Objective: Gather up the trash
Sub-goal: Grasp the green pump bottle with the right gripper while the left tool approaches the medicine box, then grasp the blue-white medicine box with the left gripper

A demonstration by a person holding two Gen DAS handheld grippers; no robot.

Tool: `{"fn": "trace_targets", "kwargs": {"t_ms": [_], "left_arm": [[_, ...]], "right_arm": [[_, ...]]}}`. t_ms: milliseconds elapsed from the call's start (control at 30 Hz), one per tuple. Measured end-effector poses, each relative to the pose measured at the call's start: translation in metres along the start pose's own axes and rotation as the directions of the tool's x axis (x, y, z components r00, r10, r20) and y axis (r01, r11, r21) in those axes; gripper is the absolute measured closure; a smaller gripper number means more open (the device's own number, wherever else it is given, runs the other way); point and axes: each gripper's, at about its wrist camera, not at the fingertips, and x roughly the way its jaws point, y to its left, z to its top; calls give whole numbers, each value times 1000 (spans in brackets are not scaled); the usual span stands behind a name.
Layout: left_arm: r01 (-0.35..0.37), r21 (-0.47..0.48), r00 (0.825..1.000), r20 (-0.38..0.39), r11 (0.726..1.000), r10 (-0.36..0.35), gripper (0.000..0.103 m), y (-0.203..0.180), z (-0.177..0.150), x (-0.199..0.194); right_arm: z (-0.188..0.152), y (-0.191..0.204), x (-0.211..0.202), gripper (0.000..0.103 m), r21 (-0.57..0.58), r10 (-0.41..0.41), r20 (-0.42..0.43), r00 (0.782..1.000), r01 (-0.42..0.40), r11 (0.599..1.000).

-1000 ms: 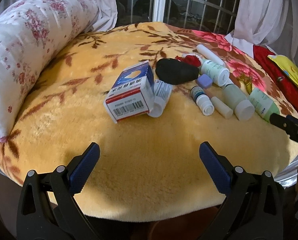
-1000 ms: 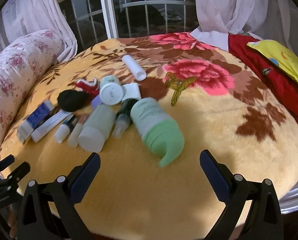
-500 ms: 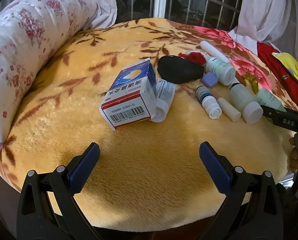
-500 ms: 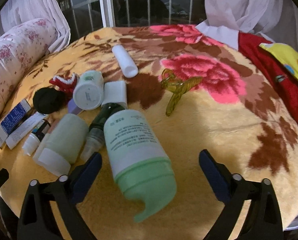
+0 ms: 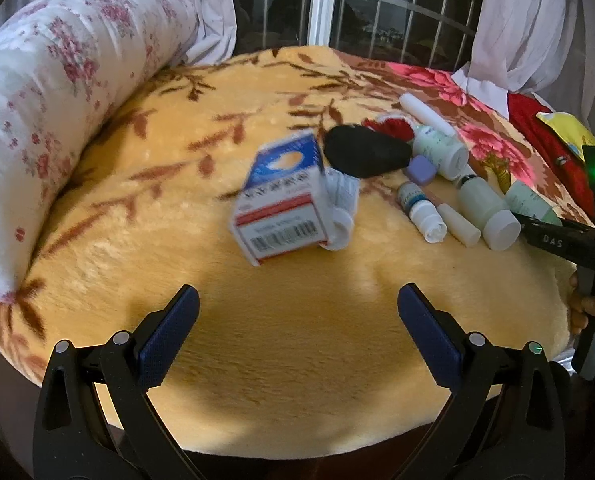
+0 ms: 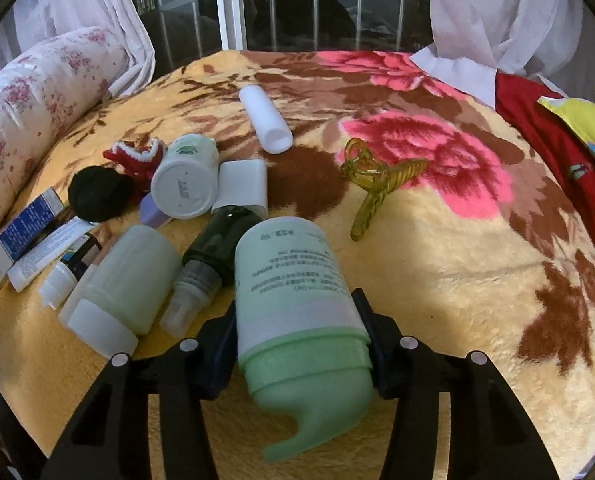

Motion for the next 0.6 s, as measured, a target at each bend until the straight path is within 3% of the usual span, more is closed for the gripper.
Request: {"fn": "trace_targets", "kwargs": {"t_ms": [133,367,500,600], "left_arm": [[27,18,999,40,999,-28,5,6,11,-3],[31,48,999,37,998,-32,5,0,48,23],[-57,115,998,-27,992,61,5,-11,62,48],[-132,194,989,-45,972,143,5,-16,67,59]], "right_arm": [[-2,-7,-3,52,45,38,23,999,-39,998],[-6,-5,-1,52,39,22,51,998,-24,999],[-7,-7,1,53,57,40,47,998,-43,997],[-7,-10,4,53,65,50,46,998,-53,996]]}}
